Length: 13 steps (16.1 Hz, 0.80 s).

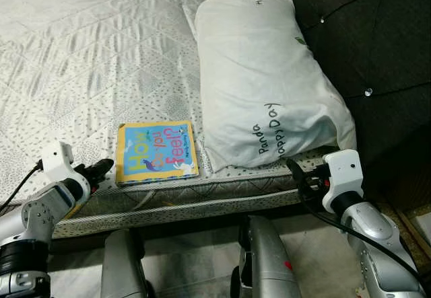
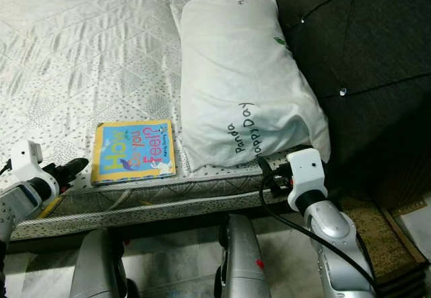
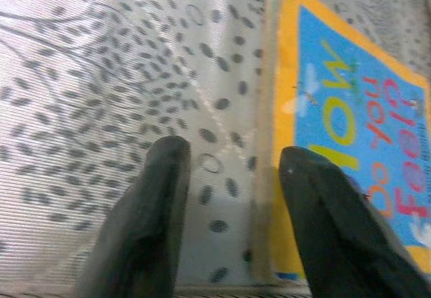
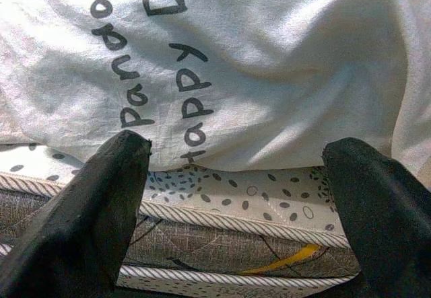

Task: Clean up the room

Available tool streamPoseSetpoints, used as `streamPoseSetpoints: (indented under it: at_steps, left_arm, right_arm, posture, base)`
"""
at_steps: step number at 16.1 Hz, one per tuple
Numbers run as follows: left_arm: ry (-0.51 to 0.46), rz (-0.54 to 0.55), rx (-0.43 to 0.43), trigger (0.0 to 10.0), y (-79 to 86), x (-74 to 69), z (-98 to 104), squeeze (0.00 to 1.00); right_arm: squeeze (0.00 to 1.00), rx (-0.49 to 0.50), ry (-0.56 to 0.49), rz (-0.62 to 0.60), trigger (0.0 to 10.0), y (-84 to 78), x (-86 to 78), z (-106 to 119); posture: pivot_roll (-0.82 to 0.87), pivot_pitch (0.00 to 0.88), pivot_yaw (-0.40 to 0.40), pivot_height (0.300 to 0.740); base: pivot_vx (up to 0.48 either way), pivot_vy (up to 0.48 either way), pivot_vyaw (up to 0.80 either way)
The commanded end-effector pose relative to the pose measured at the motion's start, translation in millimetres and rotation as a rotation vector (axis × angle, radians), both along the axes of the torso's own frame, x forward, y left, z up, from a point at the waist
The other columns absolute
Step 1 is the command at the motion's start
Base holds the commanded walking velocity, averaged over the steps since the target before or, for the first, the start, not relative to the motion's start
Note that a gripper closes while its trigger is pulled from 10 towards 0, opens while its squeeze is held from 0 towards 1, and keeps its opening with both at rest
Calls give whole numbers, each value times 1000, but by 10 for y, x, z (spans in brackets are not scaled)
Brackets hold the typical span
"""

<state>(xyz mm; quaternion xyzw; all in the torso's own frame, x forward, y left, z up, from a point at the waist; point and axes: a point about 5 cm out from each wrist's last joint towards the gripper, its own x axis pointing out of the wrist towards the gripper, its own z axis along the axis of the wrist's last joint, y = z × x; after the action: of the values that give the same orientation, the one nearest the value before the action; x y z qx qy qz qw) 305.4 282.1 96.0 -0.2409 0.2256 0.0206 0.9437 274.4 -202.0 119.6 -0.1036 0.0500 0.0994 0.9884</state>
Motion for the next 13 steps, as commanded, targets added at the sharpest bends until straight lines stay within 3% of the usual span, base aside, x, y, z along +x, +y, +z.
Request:
streamPoseSetpoints:
  at_steps: [1, 6, 9, 10, 13]
  left_arm:
    - [-2, 9, 28, 10000, 56, 0, 4, 1000]
    - [-84, 106, 162, 10000, 85, -26, 63, 1000]
    - [-189, 159, 175, 10000, -87, -139, 143, 1000]
    - [-249, 155, 202, 10000, -255, -265, 179, 1000]
    - [-321, 149, 263, 10000, -469, -474, 216, 1000]
  right_arm:
    - [0, -13, 2, -32, 10000, -83, -12, -2]
    - [0, 8, -5, -35, 10000, -46, 3, -3]
    - [0, 56, -25, -29, 10000, 48, 52, 30]
    - [0, 87, -40, -16, 10000, 126, 89, 72]
    - [0, 173, -34, -21, 10000, 224, 150, 103]
  posture:
    - [-96, 182, -93, 541]
    - [-76, 167, -81, 541]
    - [-54, 149, -71, 541]
    - [-42, 135, -64, 541]
    - [-26, 107, -55, 541]
  base:
    - [0, 0, 0]
    - [0, 0, 0]
    - [0, 0, 0]
    - [0, 0, 0]
    - [0, 0, 0]
